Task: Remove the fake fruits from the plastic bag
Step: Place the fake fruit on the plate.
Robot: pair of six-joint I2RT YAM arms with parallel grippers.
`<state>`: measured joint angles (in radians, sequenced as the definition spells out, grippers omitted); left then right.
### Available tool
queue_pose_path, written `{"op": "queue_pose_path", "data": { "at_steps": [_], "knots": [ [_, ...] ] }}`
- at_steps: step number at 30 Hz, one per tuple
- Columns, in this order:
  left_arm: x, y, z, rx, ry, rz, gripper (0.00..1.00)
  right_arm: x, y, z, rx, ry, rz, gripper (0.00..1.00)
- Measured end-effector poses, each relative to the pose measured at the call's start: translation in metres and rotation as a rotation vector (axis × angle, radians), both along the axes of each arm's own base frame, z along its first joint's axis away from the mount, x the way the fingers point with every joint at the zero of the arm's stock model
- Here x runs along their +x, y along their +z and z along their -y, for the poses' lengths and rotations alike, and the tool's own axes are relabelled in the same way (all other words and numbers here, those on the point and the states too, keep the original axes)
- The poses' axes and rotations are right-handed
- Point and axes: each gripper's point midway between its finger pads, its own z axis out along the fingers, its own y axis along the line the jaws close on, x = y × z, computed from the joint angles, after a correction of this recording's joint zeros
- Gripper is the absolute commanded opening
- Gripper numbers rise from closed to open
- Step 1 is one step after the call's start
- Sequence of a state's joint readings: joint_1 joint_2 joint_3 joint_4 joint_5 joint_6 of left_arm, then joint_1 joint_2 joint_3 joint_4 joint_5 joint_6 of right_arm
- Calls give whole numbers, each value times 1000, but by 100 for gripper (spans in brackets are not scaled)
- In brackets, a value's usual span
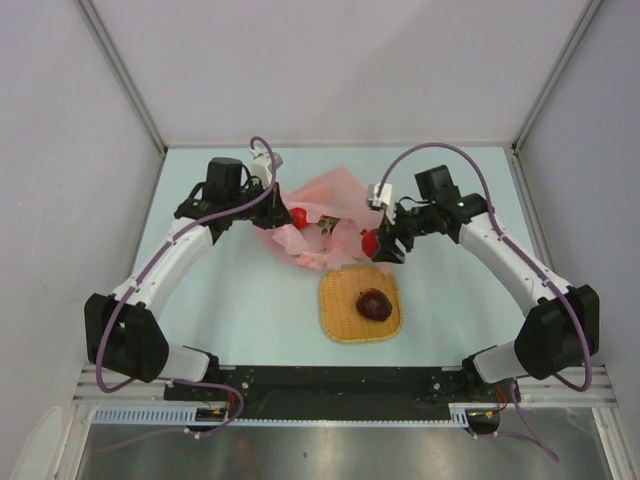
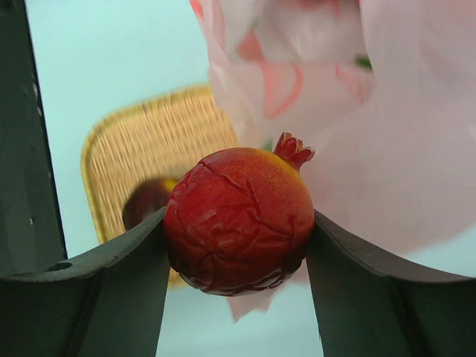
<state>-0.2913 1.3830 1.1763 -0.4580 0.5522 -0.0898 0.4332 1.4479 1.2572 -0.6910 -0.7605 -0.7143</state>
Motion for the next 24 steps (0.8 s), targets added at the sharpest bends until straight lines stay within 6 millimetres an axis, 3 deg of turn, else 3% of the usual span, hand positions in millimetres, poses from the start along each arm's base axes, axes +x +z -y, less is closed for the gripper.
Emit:
{"op": "queue_pose_path", "data": {
  "at_steps": [3,8,18,24],
  "knots": [
    [3,-1,1,0,0,-3,0,-6,-12,33,-61,-18,3,55],
    [9,-2,3,2,1,-8,1,-16,-37,53,-134,26,8,56],
    [20,2,5,7,4,3,0,-46,-95,49,-240,191,-18,57],
    [23,-4,6,21,-9,-1,0,-36,-120,55,-316,211,30,56]
  ]
}}
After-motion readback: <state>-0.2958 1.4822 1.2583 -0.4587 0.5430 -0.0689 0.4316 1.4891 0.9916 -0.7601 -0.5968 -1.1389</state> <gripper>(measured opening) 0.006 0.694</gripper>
